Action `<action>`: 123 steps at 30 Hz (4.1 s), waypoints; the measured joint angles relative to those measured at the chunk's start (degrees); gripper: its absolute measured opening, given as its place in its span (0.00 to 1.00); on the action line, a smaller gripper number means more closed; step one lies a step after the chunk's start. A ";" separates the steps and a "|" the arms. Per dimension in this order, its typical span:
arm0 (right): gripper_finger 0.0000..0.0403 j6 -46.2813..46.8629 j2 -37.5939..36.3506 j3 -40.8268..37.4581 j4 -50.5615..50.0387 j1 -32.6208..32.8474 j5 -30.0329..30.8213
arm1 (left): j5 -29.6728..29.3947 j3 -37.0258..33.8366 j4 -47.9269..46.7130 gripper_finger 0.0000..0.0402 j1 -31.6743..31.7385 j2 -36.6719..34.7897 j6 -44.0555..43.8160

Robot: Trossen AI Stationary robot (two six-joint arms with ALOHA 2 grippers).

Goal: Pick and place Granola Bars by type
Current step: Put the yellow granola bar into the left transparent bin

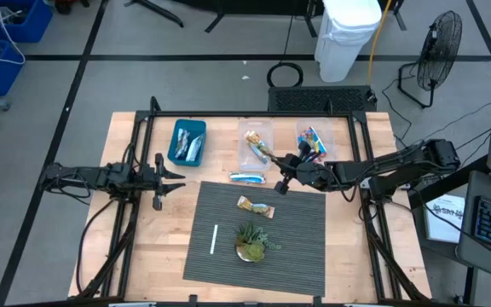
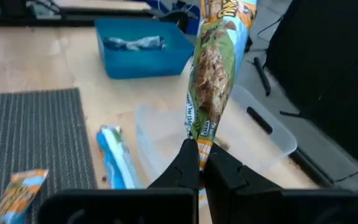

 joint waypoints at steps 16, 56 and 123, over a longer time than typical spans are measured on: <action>0.00 -0.93 0.04 3.99 -1.13 -15.47 -21.03 | 0.00 0.00 0.00 0.27 -0.02 0.00 0.02; 0.00 7.65 10.01 4.37 -0.01 -28.99 -38.07 | 0.00 -0.02 0.01 0.27 -0.02 -0.01 -0.01; 0.18 7.86 13.68 4.42 4.18 -26.01 -37.94 | 0.00 -0.02 -0.01 0.27 -0.01 0.00 0.02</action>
